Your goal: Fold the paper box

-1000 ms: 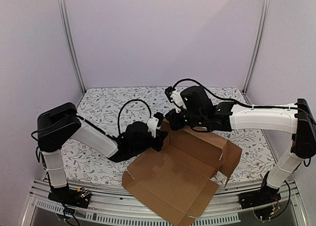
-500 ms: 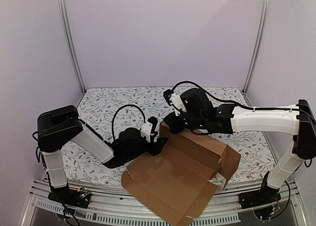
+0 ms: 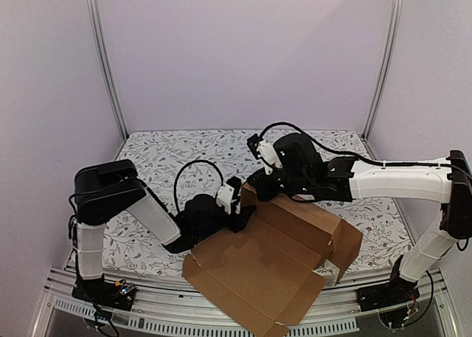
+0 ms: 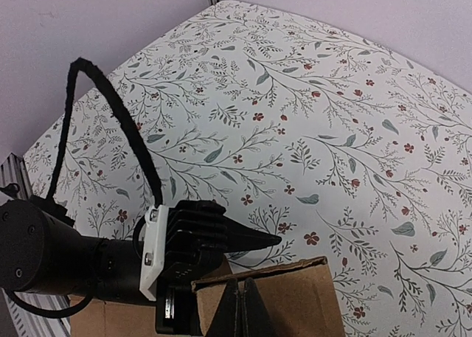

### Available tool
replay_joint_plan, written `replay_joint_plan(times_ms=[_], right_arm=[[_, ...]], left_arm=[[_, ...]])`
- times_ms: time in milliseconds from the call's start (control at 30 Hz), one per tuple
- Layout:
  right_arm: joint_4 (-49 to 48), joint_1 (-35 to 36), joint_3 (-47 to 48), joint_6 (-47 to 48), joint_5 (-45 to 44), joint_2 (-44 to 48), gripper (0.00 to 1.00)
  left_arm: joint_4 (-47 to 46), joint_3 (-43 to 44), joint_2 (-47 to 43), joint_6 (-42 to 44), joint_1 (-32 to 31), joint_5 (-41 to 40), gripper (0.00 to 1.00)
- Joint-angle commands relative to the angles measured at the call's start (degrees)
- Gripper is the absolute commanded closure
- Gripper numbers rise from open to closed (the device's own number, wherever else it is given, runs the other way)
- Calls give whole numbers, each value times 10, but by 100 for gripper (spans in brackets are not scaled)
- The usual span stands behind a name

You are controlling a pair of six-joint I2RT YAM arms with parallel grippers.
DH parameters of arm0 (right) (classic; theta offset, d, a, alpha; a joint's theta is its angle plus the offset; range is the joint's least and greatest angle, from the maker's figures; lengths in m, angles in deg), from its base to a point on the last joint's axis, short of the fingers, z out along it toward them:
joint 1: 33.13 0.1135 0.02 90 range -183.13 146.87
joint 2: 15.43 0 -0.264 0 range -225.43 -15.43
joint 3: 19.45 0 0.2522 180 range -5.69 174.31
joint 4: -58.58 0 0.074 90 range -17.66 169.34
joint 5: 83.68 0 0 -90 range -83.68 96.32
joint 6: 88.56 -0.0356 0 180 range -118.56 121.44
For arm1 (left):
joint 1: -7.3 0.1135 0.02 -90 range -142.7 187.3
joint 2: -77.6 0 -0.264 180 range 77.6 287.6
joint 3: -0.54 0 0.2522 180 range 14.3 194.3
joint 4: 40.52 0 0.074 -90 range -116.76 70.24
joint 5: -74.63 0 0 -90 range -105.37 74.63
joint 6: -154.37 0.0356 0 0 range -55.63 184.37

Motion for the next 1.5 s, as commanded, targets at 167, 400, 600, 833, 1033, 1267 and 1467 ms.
replay_joint_plan(times_ms=[167,400,600,833,1033,1267,1467], right_arm=[[37,1,-23,-5,-6,15,100],[35,3,-21,-7,-5,12,100],[35,4,-21,-8,-7,12,100],[35,5,-20,-8,-7,10,100],[34,6,-21,-7,-7,12,100],[35,8,-21,-5,-8,12,100],[34,8,-24,-4,-9,16,100]], left_arm=[[-12,28,32,7,-7,-13,75],[-19,22,29,10,-8,-15,100],[-20,21,27,12,-8,-15,100],[-7,12,-3,10,-8,-19,72],[-3,0,-36,11,-8,-28,61],[13,5,-69,25,-8,-39,59],[40,24,-68,31,-8,-35,92]])
